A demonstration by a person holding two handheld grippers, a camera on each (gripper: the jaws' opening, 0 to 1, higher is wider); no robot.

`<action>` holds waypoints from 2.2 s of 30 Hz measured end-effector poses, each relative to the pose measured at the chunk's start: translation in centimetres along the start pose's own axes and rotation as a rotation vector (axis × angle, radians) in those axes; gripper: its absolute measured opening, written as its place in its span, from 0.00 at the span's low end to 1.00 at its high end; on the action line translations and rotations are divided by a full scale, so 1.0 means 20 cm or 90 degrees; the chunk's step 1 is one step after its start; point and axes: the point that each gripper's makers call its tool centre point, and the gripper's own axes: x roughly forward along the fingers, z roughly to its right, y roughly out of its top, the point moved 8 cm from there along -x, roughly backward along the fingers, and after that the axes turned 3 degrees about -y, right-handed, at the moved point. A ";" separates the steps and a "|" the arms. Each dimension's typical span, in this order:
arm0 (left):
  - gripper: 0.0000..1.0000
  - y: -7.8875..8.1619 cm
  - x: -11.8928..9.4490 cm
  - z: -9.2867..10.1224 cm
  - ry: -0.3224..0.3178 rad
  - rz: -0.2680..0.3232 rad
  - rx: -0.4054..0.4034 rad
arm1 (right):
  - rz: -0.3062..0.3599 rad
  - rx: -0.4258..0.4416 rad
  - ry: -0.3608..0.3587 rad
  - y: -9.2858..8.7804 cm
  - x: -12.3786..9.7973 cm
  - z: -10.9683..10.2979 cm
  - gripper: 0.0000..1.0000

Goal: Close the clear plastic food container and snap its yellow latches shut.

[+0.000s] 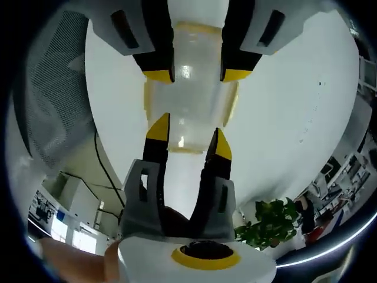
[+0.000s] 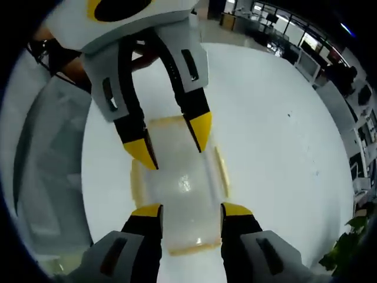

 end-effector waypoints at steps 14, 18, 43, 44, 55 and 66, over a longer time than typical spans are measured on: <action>0.29 0.01 0.03 0.00 -0.011 0.006 -0.006 | 0.012 -0.004 0.009 0.03 0.02 0.00 0.37; 0.30 0.01 0.04 0.01 -0.017 0.013 -0.012 | 0.018 -0.003 0.011 0.04 0.02 0.00 0.37; 0.41 -0.01 0.03 0.06 -0.039 0.022 -0.044 | 0.032 -0.025 0.011 0.11 0.04 0.06 0.42; 0.41 -0.01 0.03 0.06 -0.041 0.020 -0.038 | 0.030 -0.026 0.011 0.11 0.04 0.06 0.42; 0.46 -0.01 0.04 0.09 -0.041 0.023 -0.032 | 0.031 -0.034 0.018 0.12 0.06 0.08 0.45; 0.49 -0.02 0.06 0.13 -0.010 0.002 0.031 | 0.042 -0.022 0.040 0.13 0.10 0.11 0.46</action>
